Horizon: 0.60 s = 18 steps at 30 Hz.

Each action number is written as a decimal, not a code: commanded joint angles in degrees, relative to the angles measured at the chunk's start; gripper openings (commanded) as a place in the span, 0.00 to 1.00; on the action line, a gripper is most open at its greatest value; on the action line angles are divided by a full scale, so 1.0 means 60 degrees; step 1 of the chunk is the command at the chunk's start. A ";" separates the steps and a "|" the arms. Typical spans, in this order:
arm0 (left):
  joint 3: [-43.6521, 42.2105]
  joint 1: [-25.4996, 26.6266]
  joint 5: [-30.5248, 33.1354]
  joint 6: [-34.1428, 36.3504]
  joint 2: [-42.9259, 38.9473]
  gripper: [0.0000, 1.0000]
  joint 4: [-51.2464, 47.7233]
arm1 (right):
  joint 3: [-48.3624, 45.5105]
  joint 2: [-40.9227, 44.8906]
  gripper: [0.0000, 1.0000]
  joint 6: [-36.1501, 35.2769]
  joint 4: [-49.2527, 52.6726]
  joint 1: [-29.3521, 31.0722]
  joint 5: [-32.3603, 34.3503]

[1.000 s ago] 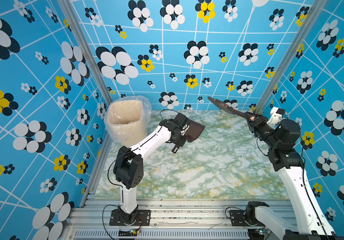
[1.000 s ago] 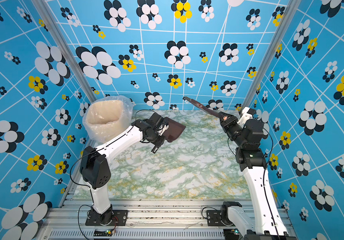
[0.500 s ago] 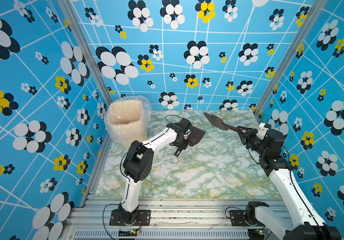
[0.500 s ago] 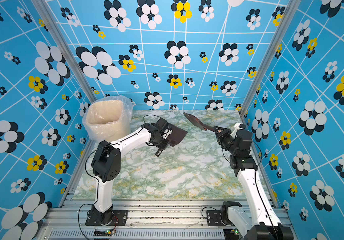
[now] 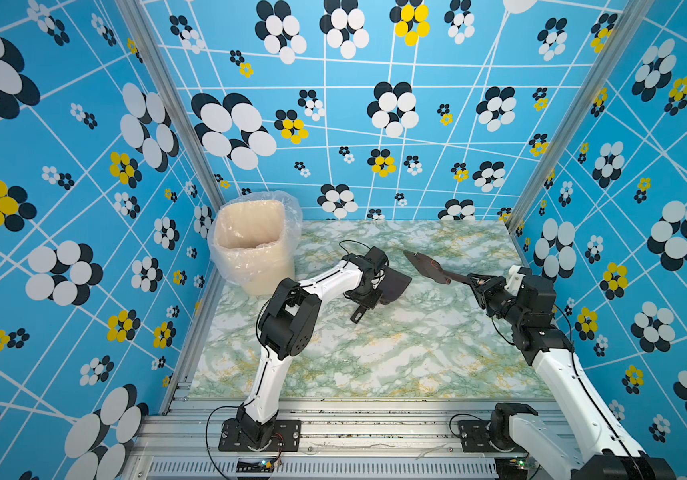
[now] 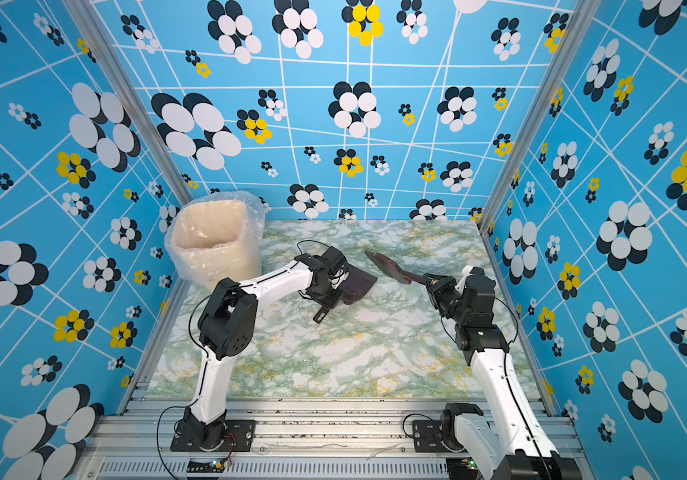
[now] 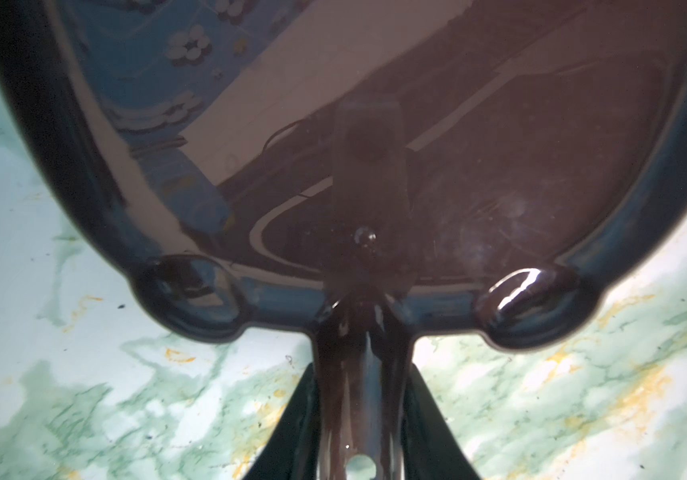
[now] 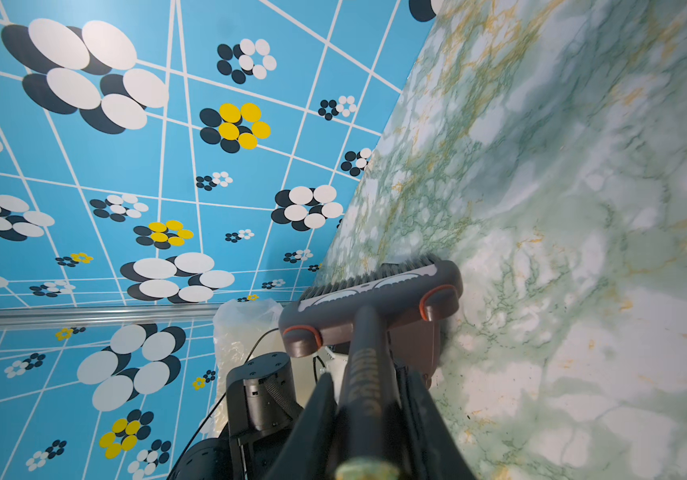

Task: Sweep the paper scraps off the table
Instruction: 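Lower the dustpan toward the table center with left gripper while right brush approaches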

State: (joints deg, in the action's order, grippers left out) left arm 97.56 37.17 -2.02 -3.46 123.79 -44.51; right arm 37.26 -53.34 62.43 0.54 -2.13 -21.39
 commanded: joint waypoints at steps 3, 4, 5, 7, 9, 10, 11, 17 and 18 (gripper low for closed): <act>0.0117 0.0074 0.0089 -0.0198 0.0183 0.00 0.0093 | 0.0186 0.0295 0.00 -0.0660 0.0407 -0.0028 -0.0163; 0.0116 0.0096 0.0074 -0.0199 0.0187 0.00 0.0107 | 0.0194 0.0304 0.00 -0.0686 0.0431 -0.0037 -0.0192; 0.0130 0.0108 0.0076 -0.0192 0.0200 0.00 0.0109 | 0.0192 0.0295 0.00 -0.0679 0.0425 -0.0030 -0.0214; 0.0186 0.0159 0.0089 -0.0214 0.0243 0.00 0.0087 | 0.0171 0.0277 0.00 -0.0732 0.0465 -0.0026 -0.0271; 0.0270 0.0181 0.0041 -0.0203 0.0279 0.00 -0.0038 | 0.0214 0.0272 0.00 -0.0881 0.0565 -0.0024 -0.0325; 0.0316 0.0188 0.0028 -0.0197 0.0302 0.00 -0.0099 | 0.0227 0.0262 0.00 -0.0959 0.0696 -0.0030 -0.0331; 0.0322 0.0214 0.0076 -0.0199 0.0301 0.00 -0.0133 | 0.0257 0.0266 0.00 -0.1049 0.0810 -0.0029 -0.0350; 0.0285 0.0320 0.0232 -0.0221 0.0200 0.12 -0.0191 | 0.0516 0.0349 0.00 -0.1831 0.1708 -0.0034 -0.0491; 0.0285 0.0338 0.0269 -0.0242 0.0177 0.16 -0.0206 | 0.0555 0.0339 0.00 -0.1960 0.1836 -0.0026 -0.0518</act>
State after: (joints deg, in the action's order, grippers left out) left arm 97.62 38.72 -1.56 -3.88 124.46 -44.80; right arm 37.50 -52.51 54.46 9.39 -2.13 -22.68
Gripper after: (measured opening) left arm 0.298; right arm 0.265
